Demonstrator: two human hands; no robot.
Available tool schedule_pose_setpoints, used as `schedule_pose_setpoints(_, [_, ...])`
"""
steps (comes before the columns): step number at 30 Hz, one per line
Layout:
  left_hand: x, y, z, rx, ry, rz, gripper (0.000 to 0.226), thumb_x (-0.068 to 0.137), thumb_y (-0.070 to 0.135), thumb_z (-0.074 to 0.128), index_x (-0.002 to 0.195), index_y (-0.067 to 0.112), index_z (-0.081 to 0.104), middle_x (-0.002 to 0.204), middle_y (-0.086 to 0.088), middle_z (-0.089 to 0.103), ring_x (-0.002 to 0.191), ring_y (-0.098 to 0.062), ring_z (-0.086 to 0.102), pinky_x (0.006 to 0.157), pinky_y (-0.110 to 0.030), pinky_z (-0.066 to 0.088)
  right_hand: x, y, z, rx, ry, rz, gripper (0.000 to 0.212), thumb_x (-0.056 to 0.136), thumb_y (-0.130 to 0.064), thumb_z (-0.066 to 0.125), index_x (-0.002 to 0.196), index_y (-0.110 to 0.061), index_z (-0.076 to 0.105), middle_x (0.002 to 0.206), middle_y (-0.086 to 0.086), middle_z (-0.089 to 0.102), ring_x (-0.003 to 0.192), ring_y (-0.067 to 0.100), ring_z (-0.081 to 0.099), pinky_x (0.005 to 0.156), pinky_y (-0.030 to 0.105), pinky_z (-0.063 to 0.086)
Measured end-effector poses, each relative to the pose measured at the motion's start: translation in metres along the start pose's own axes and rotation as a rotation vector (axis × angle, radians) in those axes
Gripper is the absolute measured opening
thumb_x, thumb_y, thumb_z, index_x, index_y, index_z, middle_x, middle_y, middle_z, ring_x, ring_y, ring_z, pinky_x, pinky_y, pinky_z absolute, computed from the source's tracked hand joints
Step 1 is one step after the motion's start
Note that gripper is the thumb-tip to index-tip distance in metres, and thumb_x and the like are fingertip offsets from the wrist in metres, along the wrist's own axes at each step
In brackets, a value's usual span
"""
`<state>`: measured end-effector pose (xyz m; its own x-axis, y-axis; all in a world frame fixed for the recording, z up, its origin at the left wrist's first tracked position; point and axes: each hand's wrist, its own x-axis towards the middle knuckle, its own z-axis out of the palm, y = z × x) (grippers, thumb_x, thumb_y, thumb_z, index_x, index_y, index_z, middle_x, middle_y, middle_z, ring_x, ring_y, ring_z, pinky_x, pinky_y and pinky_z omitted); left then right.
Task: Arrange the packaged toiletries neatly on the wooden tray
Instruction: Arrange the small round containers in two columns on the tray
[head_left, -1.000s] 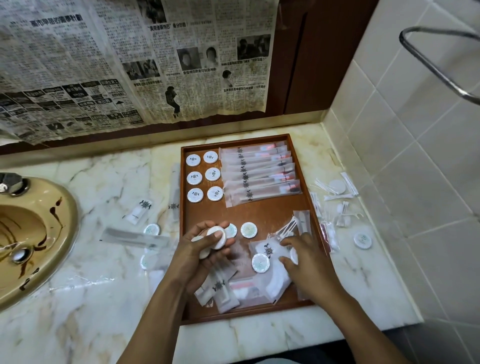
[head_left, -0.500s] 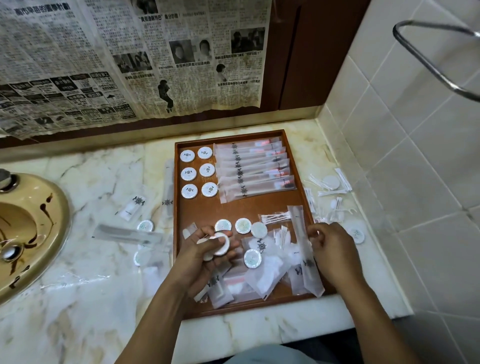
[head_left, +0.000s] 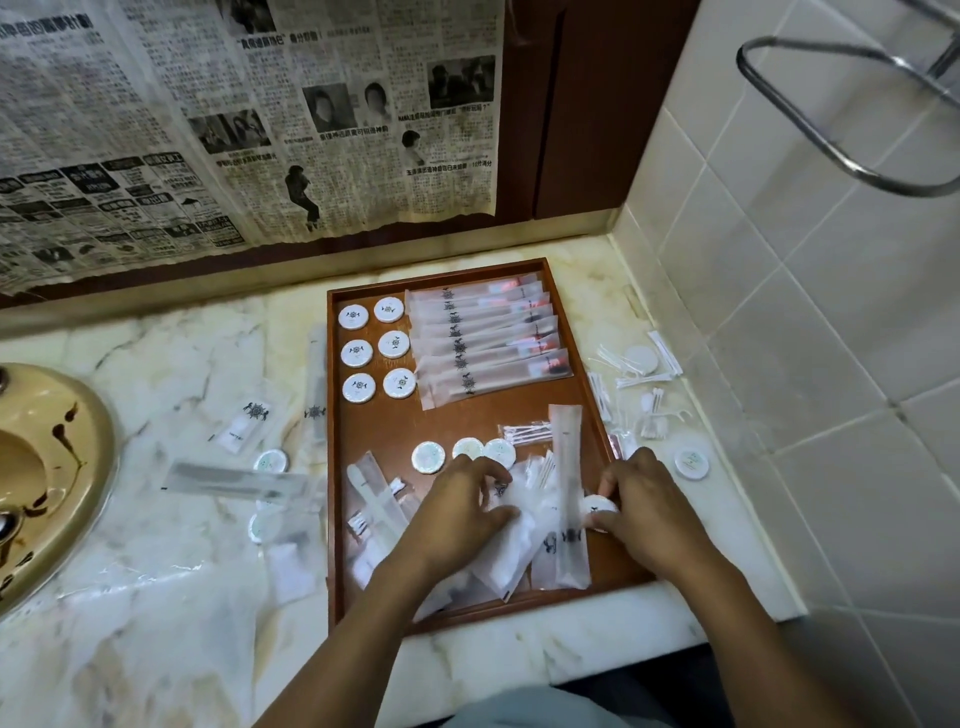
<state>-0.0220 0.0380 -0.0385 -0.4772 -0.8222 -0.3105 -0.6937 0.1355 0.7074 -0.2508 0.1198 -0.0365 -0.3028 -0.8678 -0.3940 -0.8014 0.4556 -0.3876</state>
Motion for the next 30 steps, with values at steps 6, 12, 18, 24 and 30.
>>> schedule_pose_setpoints(6, [0.005,0.014,0.017,0.264,-0.129,0.07,0.07,0.077,0.062,0.077,0.135,0.032,0.052,0.128,0.003,0.051,0.112,-0.019,0.057,0.092,-0.036,0.053,-0.003,0.011,-0.018,0.467,0.095,0.119,0.025,0.089,-0.028,0.072,0.085,-0.018,0.05,0.074,0.002,0.063,0.066,0.019,0.061,0.063,0.033,0.045])
schedule_pose_setpoints(12, [0.013,0.02,0.029,0.347,-0.122,0.097,0.055,0.084,0.052,0.074,0.129,0.029,0.052,0.128,-0.001,0.053,0.105,-0.024,0.062,0.086,-0.037,0.055,0.002,0.014,-0.022,0.898,0.017,0.236,0.022,0.094,0.0,0.056,0.107,-0.017,0.059,0.083,0.011,0.073,0.067,0.022,0.07,0.06,0.036,0.049])
schedule_pose_setpoints(18, [0.018,0.014,0.029,0.264,-0.105,0.073,0.038,0.085,0.05,0.073,0.114,0.028,0.061,0.112,0.004,0.052,0.098,-0.021,0.061,0.08,-0.032,0.049,0.045,0.018,-0.032,0.577,0.251,0.257,0.019,0.09,-0.028,0.071,0.096,-0.016,0.059,0.087,0.002,0.066,0.077,0.019,0.062,0.064,0.027,0.043])
schedule_pose_setpoints(24, [0.023,0.012,0.028,0.212,-0.115,0.061,0.041,0.082,0.05,0.079,0.111,0.026,0.065,0.105,0.006,0.05,0.089,-0.016,0.055,0.073,-0.027,0.038,0.132,0.029,-0.069,-0.1,0.321,0.1,0.06,0.09,-0.008,0.053,0.147,-0.026,0.046,0.125,0.017,0.053,0.113,0.038,0.058,0.092,0.042,0.053])
schedule_pose_setpoints(30, [0.024,0.011,0.026,0.179,-0.127,0.05,0.045,0.076,0.056,0.082,0.108,0.028,0.067,0.103,0.006,0.054,0.089,-0.015,0.053,0.072,-0.027,0.04,0.159,0.032,-0.073,-0.407,0.142,0.039,0.04,0.09,-0.007,0.057,0.13,-0.015,0.052,0.125,0.016,0.046,0.108,0.037,0.06,0.09,0.042,0.053])
